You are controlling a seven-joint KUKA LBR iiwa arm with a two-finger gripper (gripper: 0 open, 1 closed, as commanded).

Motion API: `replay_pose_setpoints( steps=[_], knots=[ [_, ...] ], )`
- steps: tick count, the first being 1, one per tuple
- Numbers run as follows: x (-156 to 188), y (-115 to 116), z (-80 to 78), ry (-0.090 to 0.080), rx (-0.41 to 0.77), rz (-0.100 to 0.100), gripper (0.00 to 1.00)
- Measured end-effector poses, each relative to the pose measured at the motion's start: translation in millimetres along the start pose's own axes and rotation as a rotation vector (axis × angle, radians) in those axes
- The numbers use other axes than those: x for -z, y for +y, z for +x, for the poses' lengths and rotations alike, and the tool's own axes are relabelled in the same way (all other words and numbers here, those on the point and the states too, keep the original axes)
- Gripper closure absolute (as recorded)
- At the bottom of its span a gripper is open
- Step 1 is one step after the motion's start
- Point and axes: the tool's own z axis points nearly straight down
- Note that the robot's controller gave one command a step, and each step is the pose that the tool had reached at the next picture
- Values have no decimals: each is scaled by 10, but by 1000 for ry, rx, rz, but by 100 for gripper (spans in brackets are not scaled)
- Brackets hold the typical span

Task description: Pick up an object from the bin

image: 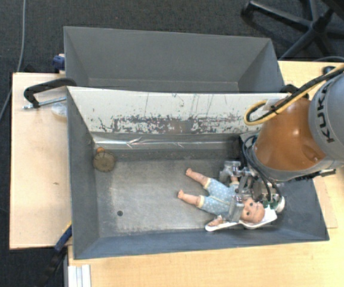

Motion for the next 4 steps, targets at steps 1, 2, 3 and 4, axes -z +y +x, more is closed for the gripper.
replay_pose_setpoints(
  steps=[1,2,3,4],
  knots=[
    [-111,114,65,-2,-36,-2,100],
    [-116,113,66,-1,-36,-2,100],
    [-96,113,70,0,-36,-2,100],
    [23,115,81,4,-35,-2,100]
  ],
)
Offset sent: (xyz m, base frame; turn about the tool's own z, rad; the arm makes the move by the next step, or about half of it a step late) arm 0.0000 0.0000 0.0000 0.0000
